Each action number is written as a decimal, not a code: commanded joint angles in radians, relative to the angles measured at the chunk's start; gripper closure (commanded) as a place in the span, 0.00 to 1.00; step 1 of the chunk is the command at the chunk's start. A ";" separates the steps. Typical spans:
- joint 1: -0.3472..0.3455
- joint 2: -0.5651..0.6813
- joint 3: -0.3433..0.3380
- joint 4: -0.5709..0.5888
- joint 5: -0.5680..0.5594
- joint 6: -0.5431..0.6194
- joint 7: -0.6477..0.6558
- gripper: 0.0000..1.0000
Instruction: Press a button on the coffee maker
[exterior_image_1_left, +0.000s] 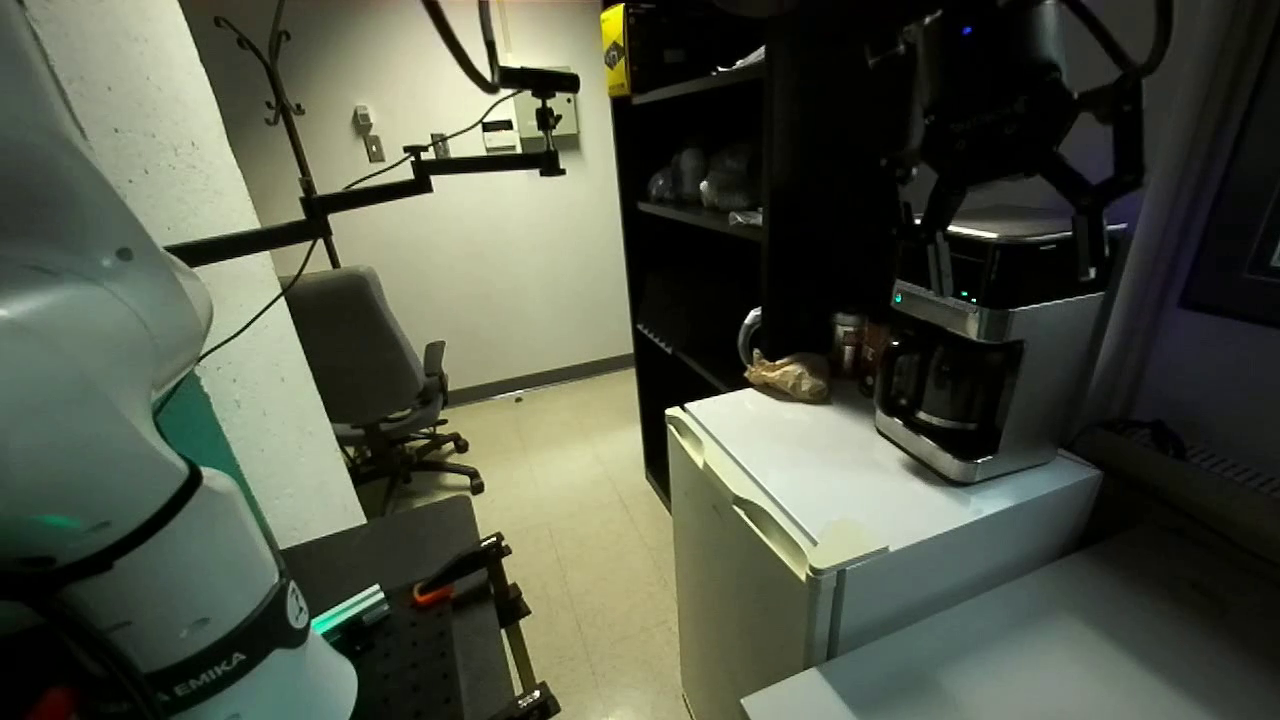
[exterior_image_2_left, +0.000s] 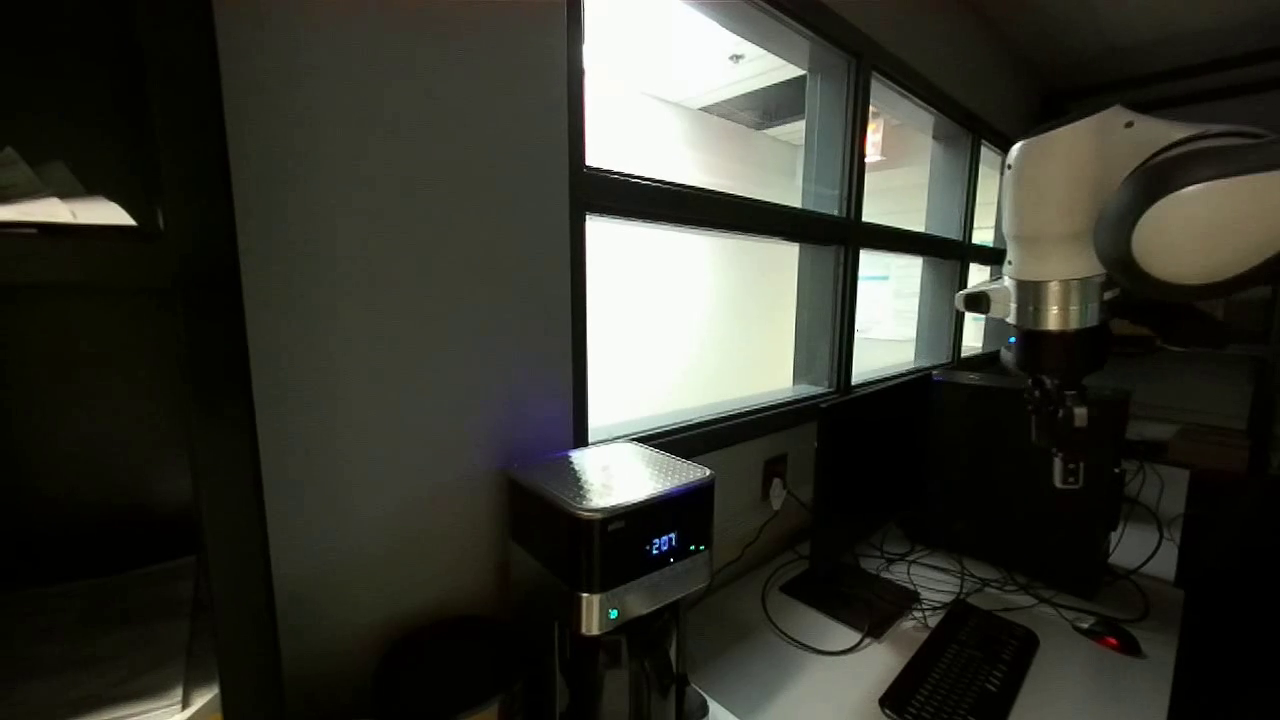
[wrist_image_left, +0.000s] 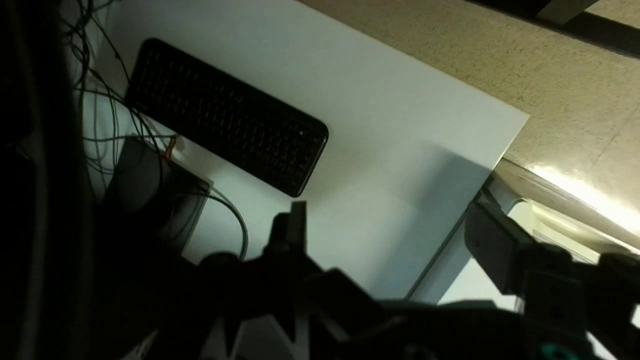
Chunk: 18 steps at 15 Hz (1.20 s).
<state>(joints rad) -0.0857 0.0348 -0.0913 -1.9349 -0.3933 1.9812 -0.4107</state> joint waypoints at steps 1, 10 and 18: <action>0.023 0.144 0.029 0.121 -0.052 0.048 -0.039 0.49; 0.090 0.390 0.065 0.261 -0.210 0.270 -0.019 1.00; 0.135 0.515 0.078 0.336 -0.284 0.506 -0.021 1.00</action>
<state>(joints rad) 0.0360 0.4980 -0.0128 -1.6531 -0.6443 2.4210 -0.4263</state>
